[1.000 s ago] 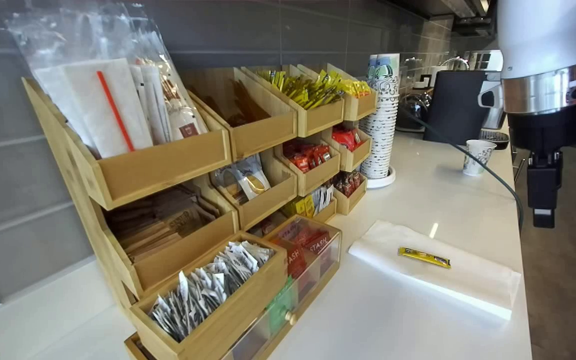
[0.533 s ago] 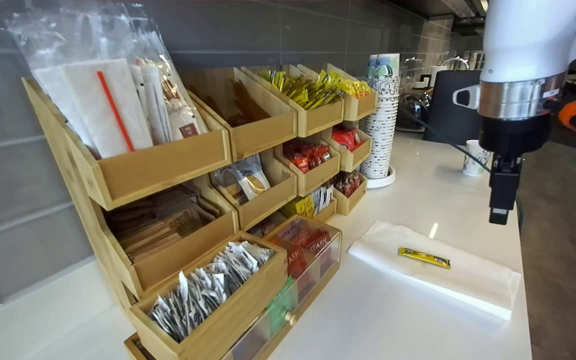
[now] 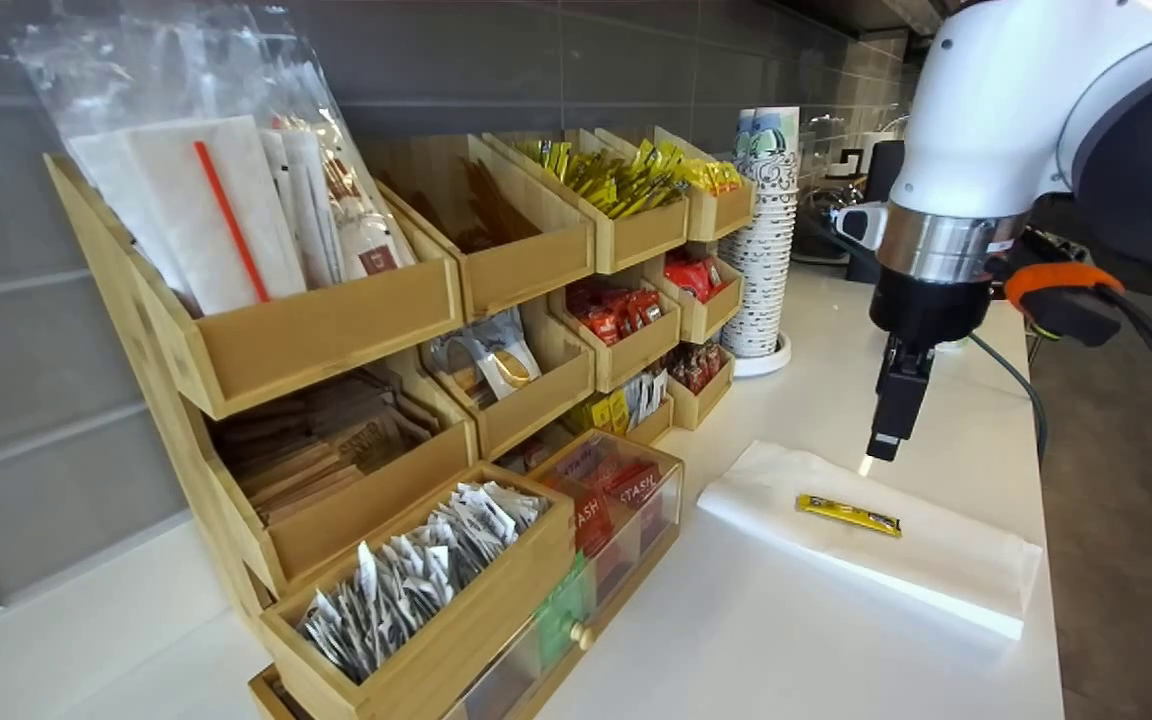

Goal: Press down on the yellow sachet

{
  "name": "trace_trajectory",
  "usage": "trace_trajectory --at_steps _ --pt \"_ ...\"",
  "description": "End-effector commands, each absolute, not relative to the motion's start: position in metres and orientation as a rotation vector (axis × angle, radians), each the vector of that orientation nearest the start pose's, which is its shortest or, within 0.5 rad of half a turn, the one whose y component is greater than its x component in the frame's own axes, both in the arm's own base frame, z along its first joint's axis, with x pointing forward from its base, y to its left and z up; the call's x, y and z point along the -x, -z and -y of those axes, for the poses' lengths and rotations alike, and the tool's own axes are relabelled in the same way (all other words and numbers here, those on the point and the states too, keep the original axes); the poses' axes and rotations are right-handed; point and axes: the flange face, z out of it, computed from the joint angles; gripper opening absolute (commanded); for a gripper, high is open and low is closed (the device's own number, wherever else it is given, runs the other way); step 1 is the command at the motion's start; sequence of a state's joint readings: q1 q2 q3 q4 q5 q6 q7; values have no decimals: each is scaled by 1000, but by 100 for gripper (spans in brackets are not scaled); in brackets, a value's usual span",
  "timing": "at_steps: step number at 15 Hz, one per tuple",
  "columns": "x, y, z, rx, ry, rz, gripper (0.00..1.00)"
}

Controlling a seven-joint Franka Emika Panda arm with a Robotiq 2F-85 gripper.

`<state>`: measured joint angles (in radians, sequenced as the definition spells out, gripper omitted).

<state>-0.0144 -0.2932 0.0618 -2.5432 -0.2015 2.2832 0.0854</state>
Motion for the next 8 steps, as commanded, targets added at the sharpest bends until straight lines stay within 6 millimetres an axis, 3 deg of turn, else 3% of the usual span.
trace_trajectory --at_steps 1,8 --pt "-431 -374 -15 3306 57 149 100" --pt "-432 -372 -16 3305 51 150 100"
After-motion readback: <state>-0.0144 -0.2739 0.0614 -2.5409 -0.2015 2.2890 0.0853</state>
